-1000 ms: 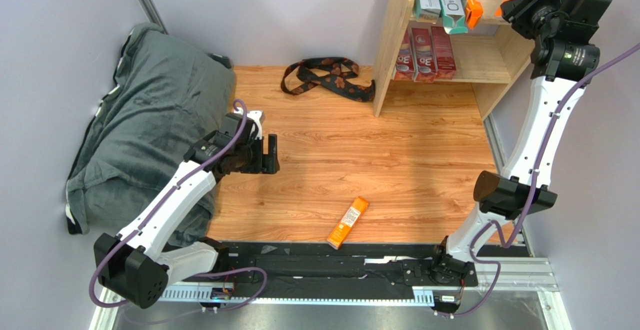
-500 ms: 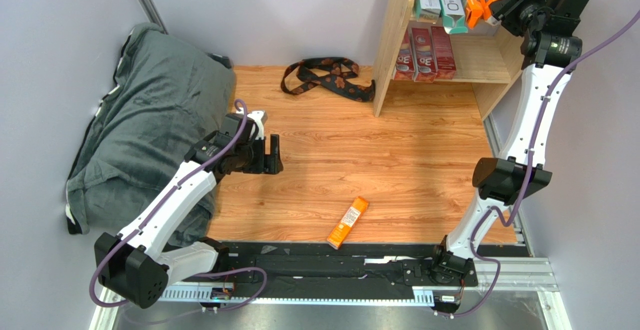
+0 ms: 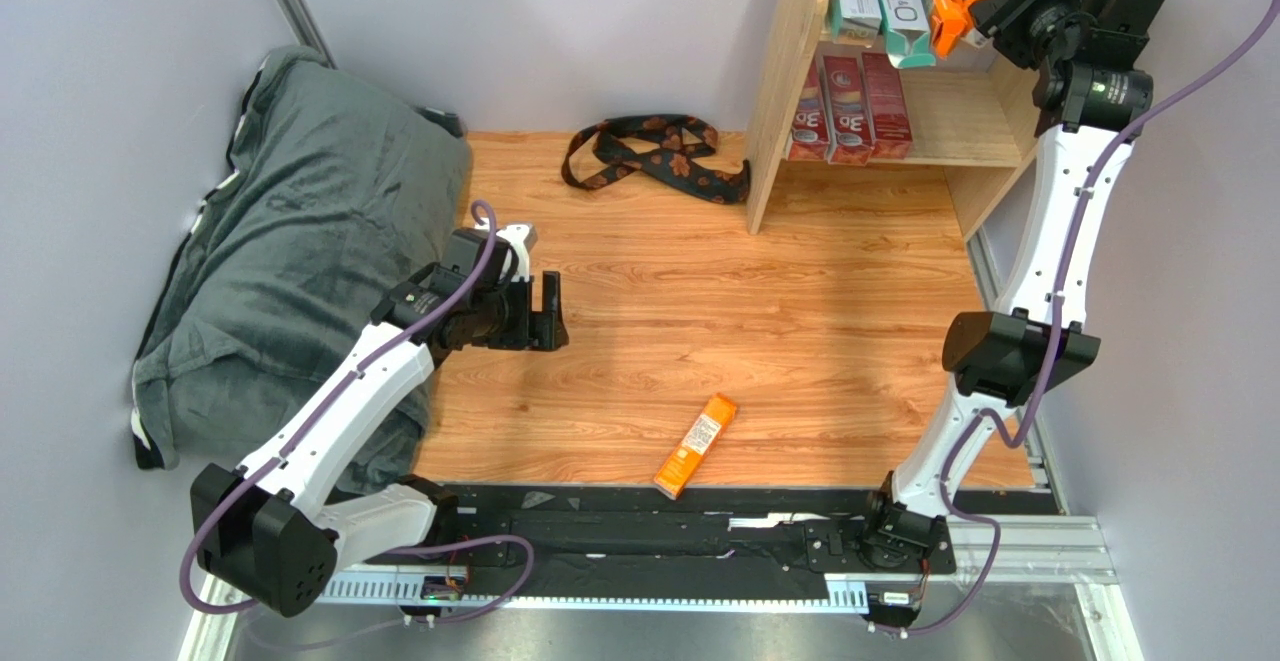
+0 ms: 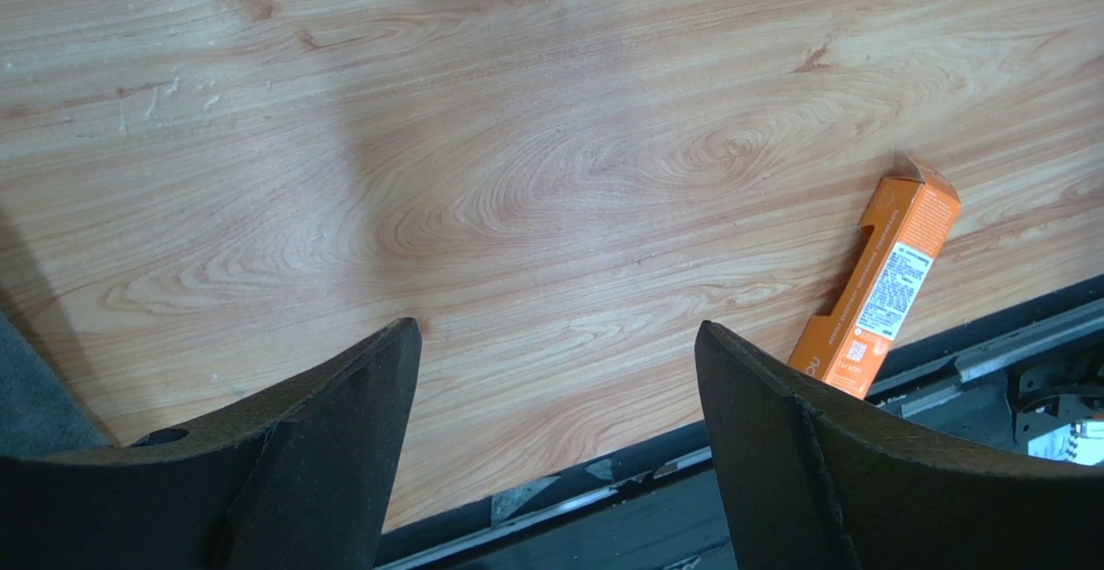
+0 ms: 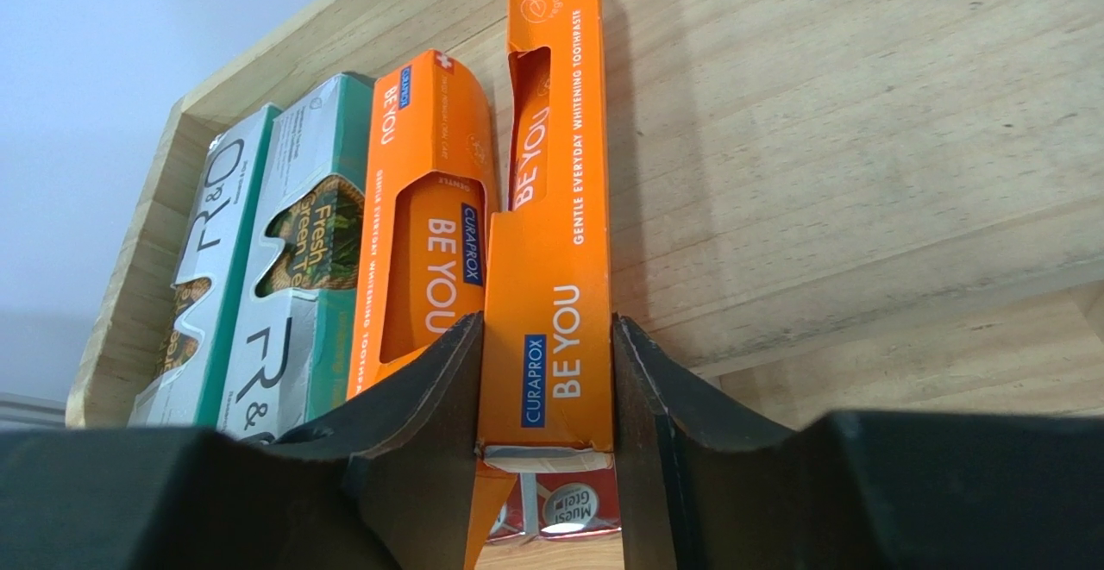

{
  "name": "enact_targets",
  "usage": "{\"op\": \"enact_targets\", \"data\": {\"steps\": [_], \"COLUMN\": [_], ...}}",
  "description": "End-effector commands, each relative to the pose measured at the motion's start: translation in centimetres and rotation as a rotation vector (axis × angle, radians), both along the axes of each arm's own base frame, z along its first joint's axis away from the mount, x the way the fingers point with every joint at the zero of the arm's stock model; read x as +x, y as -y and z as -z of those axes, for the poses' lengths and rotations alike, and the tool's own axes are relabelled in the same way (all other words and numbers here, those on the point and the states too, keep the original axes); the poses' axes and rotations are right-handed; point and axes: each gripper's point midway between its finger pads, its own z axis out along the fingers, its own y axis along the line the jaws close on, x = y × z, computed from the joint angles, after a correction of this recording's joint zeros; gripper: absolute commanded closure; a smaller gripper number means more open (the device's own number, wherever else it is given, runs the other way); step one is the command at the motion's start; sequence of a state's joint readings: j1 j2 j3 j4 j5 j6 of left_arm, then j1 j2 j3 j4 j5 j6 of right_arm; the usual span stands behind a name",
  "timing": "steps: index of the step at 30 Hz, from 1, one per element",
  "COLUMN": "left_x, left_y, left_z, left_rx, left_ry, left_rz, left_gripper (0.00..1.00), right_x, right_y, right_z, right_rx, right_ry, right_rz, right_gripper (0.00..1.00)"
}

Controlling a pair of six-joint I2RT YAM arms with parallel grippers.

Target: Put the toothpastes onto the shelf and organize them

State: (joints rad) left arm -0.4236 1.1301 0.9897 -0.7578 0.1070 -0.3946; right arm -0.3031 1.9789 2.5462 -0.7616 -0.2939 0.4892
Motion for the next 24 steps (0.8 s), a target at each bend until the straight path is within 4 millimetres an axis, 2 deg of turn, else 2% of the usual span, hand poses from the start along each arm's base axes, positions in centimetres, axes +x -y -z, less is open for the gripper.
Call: {"op": "enact_targets", "data": {"steps": [1, 7, 9, 11, 14, 17, 24], "left_x": [0.5, 0.5, 0.5, 0.5, 0.4, 0.4, 0.4], "left_y": [0.3, 0.4, 0.4, 0.5, 0.4, 0.4, 0.7], "left_z": [-0.2, -0.1, -0.1, -0.1, -0.1, -0.1, -0.6], "left_rx": [-0.014, -0.015, -0.017, -0.017, -0.017, -0.018, -0.031], "left_ry": [0.021, 0.013, 0.014, 0.012, 0.014, 0.015, 0.027], "left_rz": [0.009, 0.012, 0.011, 0.013, 0.013, 0.011, 0.028], "left_gripper": [0.13, 0.14, 0.14, 0.13, 0.13, 0.13, 0.13], "right_x": [0.3, 0.0, -0.4, -0.8, -1.3, -2.0, -3.7], "right_y": [-1.7, -1.3, -1.1, -0.6, -0.3, -0.1, -0.4], "right_z": [-2.9, -3.1, -3.3, -3.6, -4.3, -5.1, -7.0], "right_rx": [-0.042, -0.058, -0.065, -0.071, -0.074, -0.076, -0.073], "right_ry": [0.102, 0.104, 0.106, 0.110, 0.126, 0.143, 0.202], "right_rz": [-0.044, -0.019, -0.003, 0.032, 0.060, 0.081, 0.098], "right_gripper": [0.59, 0.59, 0.53, 0.35, 0.23, 0.17, 0.13]}}
